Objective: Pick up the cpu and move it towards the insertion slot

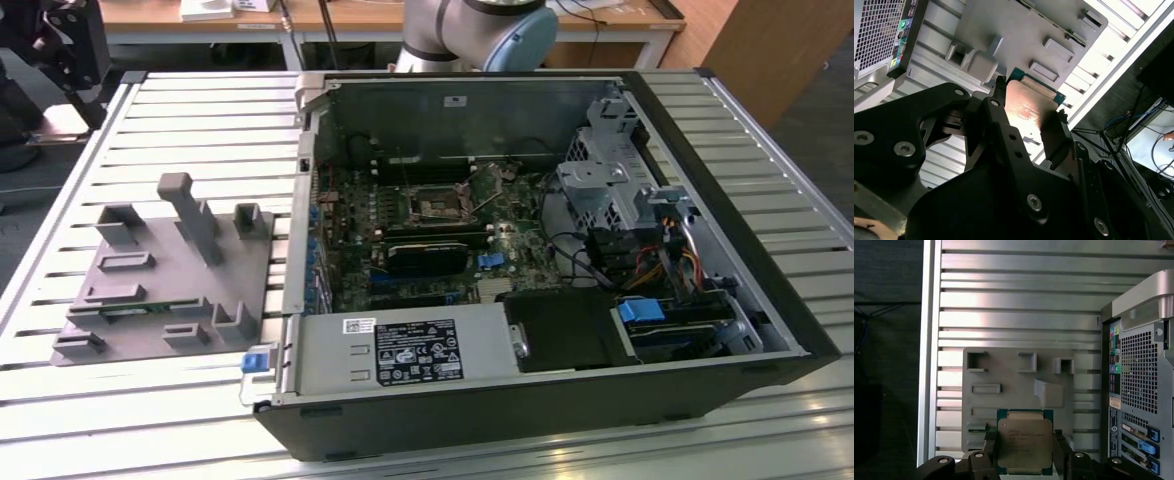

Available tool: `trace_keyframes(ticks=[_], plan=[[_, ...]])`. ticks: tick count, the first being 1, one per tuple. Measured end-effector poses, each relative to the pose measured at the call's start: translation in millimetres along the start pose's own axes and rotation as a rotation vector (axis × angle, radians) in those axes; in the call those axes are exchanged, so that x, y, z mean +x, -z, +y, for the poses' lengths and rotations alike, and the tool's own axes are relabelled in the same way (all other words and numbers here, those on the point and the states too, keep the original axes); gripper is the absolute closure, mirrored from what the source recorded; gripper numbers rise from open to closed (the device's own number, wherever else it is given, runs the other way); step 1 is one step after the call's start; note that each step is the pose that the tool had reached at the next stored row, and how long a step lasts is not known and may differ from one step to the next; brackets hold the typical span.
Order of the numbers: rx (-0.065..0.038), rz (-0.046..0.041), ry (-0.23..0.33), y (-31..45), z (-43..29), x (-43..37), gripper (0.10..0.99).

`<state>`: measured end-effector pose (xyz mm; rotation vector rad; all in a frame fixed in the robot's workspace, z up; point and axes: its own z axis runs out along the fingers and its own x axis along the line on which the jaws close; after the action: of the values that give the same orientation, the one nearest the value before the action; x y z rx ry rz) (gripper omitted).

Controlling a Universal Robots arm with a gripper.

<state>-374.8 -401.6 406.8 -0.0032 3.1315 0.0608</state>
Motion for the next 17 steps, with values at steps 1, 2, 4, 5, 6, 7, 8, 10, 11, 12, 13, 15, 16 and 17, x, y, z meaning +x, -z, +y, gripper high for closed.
trace_keyframes(ticks=[1,2,4,5,6,7,8,10,11,12,13,15,16,17], plan=[[0.0,0.0001,0.0,0.0,0.0,-0.9,0.557],[0.0,0.0,0.0,0.0,0.0,-1.8,0.557],[0.0,0.0,0.0,0.0,0.0,-3.5,0.557],[0.0,0.0,0.0,0.0,0.0,-4.3,0.557],[0.0,0.0,0.0,-0.1,0.0,-5.0,0.557],[0.0,0.0,0.0,-0.1,0.0,-5.9,0.557],[0.0,0.0,0.0,-0.1,0.0,-6.8,0.557],[0.0,0.0,0.0,-0.1,0.0,-8.4,0.557],[0.0,0.0,0.0,-0.1,0.0,-9.2,0.557],[0.0,0.0,0.0,-0.1,0.0,-10.0,0.557],[0.0,0.0,0.0,-0.1,0.0,-10.9,0.557],[0.0,0.0,0.0,-0.1,0.0,-12.5,0.557],[0.0,0.0,0.0,-0.1,0.0,-13.3,0.557],[0.0,-0.0001,0.0,-0.2,0.0,-14.0,0.557]])
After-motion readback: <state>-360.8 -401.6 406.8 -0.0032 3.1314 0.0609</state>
